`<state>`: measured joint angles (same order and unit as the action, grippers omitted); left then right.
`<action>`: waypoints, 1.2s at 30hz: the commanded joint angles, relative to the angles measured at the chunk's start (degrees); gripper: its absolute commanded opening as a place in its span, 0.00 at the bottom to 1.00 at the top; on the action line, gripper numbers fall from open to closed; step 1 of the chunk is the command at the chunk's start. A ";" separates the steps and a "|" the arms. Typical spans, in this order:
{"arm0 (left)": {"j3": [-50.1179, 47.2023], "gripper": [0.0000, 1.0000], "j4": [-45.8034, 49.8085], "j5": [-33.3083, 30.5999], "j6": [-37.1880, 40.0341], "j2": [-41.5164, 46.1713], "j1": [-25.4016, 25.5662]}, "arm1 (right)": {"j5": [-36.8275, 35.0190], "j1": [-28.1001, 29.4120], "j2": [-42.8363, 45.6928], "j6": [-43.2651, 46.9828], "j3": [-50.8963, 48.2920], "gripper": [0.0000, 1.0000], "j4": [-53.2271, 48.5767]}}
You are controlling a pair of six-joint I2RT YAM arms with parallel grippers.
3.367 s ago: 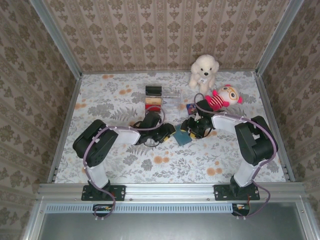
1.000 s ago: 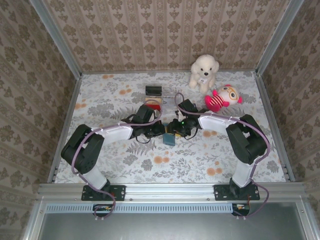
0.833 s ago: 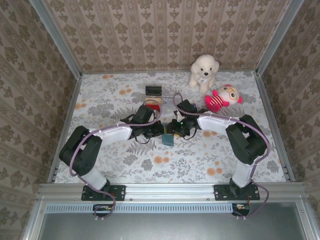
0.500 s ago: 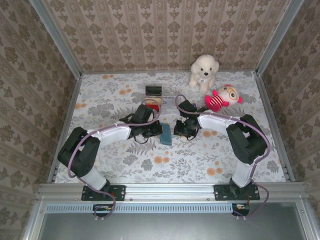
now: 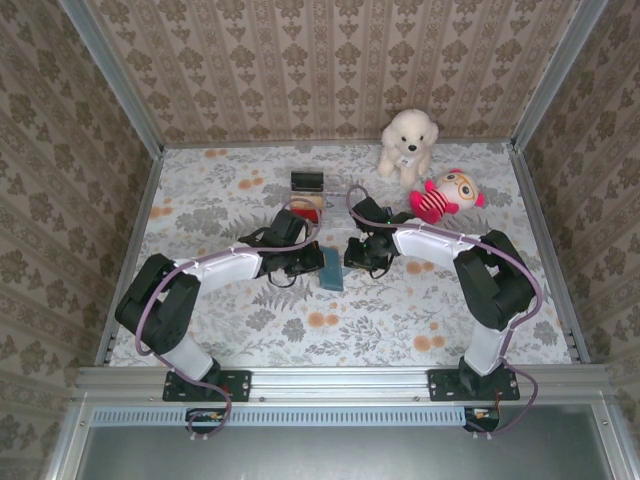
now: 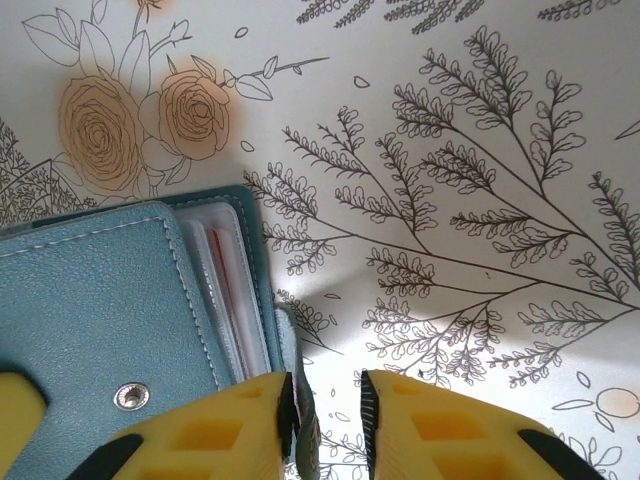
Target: Take the credit cards out of the card holder
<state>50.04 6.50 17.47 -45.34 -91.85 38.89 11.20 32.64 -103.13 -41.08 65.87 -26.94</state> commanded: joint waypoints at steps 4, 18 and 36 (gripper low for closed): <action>2.16 0.12 2.30 -1.08 0.35 -0.61 -0.15 | 2.33 0.23 -2.02 -0.06 1.36 0.24 0.72; 0.73 0.82 6.33 3.67 2.01 4.23 -10.98 | 0.05 0.30 5.58 1.35 2.98 0.00 -3.32; -6.96 1.00 0.70 5.10 -0.42 11.98 -21.85 | 7.20 4.03 6.50 -1.02 10.81 0.02 -4.17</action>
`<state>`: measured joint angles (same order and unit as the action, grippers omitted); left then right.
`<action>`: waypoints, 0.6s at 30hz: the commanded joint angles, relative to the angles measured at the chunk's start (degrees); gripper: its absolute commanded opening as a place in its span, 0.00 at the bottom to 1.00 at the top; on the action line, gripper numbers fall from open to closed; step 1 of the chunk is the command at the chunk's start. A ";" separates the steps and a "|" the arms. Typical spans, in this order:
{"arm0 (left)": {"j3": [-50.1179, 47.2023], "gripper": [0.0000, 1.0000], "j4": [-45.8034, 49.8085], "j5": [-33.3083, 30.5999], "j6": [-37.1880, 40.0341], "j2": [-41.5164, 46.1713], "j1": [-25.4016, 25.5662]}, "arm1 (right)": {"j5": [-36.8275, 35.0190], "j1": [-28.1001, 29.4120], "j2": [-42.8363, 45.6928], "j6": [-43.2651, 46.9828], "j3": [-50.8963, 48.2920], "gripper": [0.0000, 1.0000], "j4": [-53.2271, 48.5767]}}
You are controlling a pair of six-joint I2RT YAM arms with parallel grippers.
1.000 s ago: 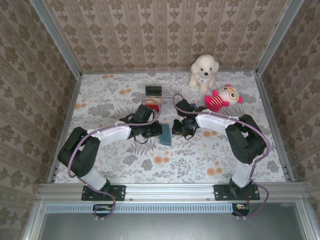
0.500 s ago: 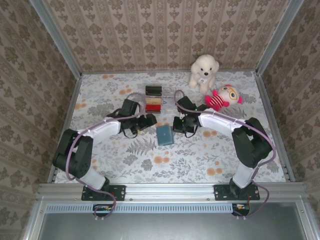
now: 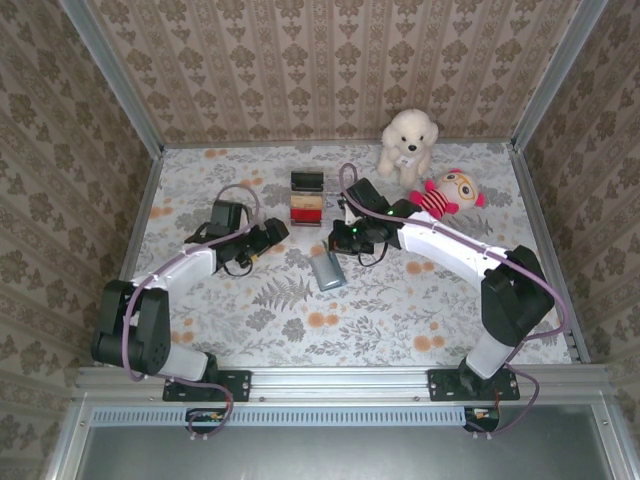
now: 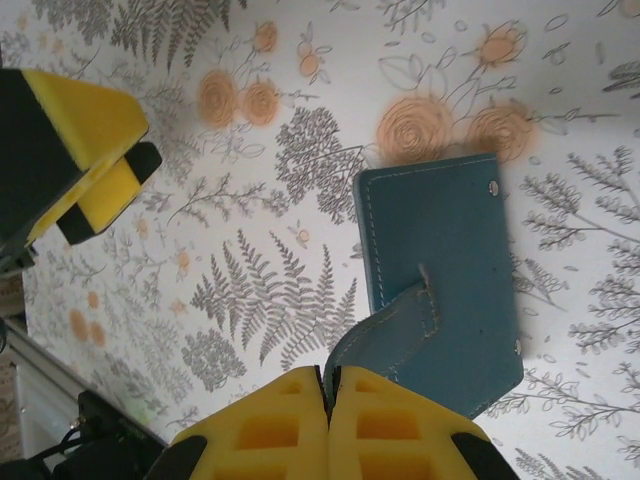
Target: Take the credit cards out of the card holder
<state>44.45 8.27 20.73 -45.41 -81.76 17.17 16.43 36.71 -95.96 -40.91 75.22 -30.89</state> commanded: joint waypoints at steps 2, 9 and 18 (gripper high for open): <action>-2.28 1.00 -1.64 2.16 -0.72 2.83 -0.14 | 1.35 -0.94 -0.78 -1.27 1.12 0.02 -0.53; -2.57 0.99 -1.31 3.16 -2.36 2.66 1.96 | -3.19 -5.41 1.23 -0.53 -3.85 0.02 -2.37; 0.55 0.91 -6.40 11.14 -6.99 -7.07 7.98 | -4.00 -8.83 3.71 1.00 -13.16 0.02 -2.82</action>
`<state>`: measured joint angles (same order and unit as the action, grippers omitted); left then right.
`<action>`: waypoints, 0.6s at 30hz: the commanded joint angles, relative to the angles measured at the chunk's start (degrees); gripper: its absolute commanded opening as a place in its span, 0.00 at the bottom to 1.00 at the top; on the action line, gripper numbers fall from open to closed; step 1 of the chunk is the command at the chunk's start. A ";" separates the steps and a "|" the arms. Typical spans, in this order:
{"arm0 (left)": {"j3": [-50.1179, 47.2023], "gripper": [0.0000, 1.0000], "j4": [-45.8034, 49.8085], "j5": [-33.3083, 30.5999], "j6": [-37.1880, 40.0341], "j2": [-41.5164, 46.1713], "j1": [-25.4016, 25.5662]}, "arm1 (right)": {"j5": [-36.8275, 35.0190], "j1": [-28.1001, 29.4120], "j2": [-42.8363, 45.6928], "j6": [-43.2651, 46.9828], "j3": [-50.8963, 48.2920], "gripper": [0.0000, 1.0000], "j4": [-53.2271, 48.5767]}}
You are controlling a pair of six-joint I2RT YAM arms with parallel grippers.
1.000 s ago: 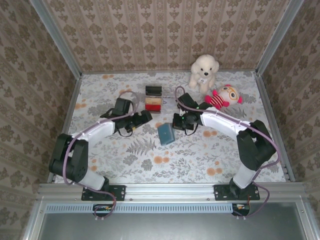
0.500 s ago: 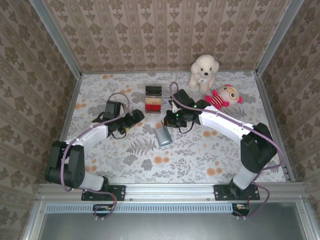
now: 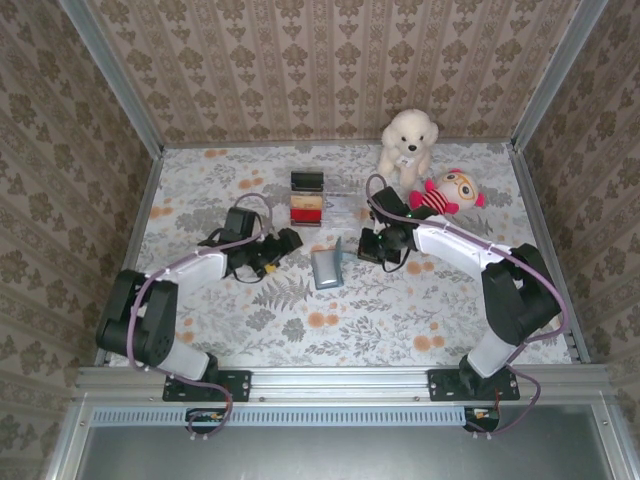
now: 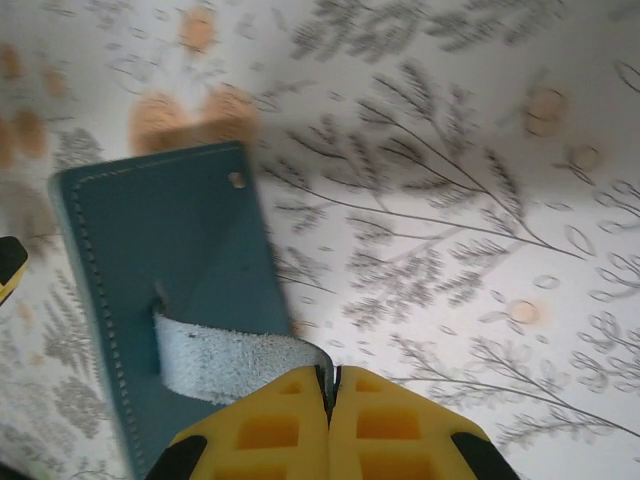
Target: Take the credit cards out of the card holder
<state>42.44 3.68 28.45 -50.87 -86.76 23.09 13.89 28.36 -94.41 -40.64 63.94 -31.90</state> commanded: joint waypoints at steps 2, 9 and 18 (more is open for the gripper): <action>4.50 0.87 -1.96 4.19 -1.69 -4.30 4.31 | -1.72 -1.16 2.63 0.91 -3.29 0.02 -1.11; 9.50 0.73 0.46 1.26 -1.24 -7.05 7.41 | -1.63 -2.52 2.31 1.52 -4.59 0.03 -0.29; 13.36 0.74 2.73 5.27 -1.64 -12.52 7.57 | -1.76 -2.76 0.13 2.15 -4.20 0.03 0.79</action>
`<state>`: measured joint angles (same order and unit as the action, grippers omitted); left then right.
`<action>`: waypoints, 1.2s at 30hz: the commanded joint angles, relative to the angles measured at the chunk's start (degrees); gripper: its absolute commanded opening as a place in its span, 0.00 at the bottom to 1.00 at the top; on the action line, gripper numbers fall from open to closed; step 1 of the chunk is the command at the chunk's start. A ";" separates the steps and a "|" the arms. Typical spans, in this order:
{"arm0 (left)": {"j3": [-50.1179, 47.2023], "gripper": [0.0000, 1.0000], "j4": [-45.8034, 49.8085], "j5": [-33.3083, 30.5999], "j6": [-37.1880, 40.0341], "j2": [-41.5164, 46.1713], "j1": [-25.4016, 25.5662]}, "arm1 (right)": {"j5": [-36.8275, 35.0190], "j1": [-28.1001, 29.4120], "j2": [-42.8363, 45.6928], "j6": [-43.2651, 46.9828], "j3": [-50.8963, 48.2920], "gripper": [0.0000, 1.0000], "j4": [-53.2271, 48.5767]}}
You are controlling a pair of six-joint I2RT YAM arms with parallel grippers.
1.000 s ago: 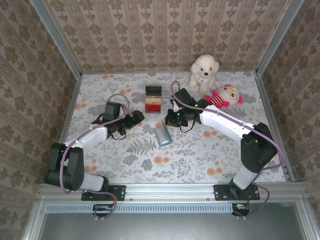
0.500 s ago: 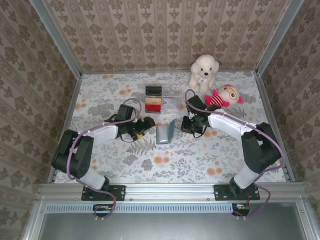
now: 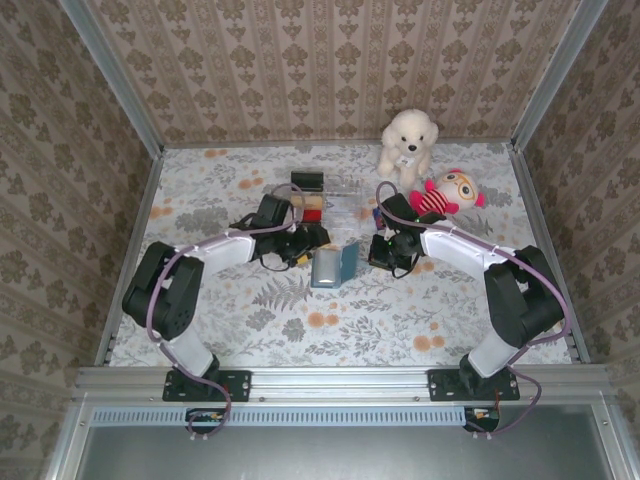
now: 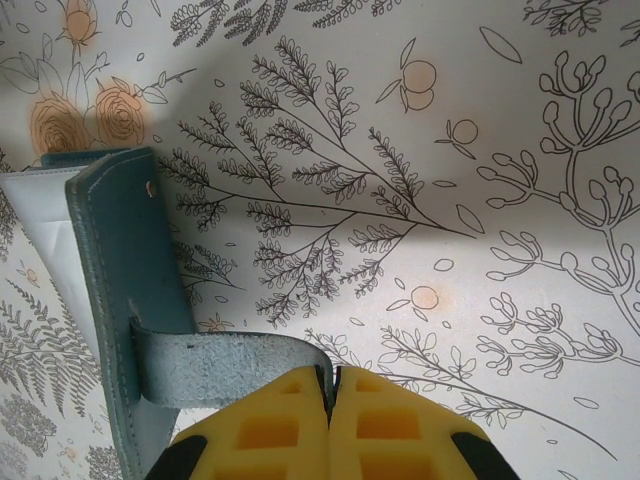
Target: Take the credit cards out of the card holder
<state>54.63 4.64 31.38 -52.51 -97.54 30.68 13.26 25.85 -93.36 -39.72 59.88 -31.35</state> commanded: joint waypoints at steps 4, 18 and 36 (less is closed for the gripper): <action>2.27 0.72 1.67 3.83 0.52 -3.17 -0.03 | 0.61 -0.51 -1.69 0.79 -0.11 0.03 2.20; 3.35 0.65 3.56 4.52 1.49 -5.30 -0.18 | 1.95 -0.88 -3.32 0.11 -0.23 0.03 3.39; 3.38 0.69 -2.04 9.91 2.50 -6.85 2.03 | 3.03 -1.04 -5.03 -0.95 -0.65 0.02 5.77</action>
<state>57.67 6.02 37.78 -50.33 -103.90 32.25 15.11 24.99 -97.95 -39.62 59.77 -26.81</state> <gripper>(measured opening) 0.696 0.046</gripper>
